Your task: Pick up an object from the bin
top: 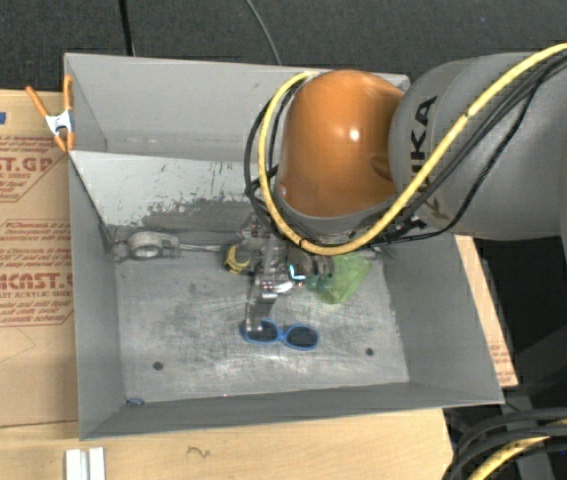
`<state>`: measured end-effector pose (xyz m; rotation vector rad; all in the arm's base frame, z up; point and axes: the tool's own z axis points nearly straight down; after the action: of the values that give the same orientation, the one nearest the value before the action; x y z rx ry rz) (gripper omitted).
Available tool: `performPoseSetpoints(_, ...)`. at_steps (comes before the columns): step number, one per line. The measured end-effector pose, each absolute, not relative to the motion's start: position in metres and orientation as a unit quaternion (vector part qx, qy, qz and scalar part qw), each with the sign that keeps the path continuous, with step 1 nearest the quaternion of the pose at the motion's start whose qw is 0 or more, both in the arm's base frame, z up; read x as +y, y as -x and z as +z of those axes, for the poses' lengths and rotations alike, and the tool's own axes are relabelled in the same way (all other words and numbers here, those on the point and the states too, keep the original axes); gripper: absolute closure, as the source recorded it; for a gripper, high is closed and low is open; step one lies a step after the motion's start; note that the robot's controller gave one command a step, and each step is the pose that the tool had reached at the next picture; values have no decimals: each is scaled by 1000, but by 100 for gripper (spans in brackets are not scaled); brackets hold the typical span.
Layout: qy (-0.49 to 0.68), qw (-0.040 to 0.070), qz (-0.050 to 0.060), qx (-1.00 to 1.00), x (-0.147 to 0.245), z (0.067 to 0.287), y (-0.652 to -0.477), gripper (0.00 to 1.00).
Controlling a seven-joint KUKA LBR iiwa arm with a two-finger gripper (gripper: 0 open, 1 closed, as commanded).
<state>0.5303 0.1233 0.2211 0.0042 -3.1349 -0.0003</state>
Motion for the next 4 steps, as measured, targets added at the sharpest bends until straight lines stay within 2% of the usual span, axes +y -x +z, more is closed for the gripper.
performPoseSetpoints(1,-23,-1,-1,-1000,78,73,-503,0)
performPoseSetpoints(2,-50,-3,0,-999,17,73,-498,0)
performPoseSetpoints(3,-52,3,-1,-999,20,74,-496,100)
performPoseSetpoints(4,-44,-4,0,-999,43,210,-487,100)
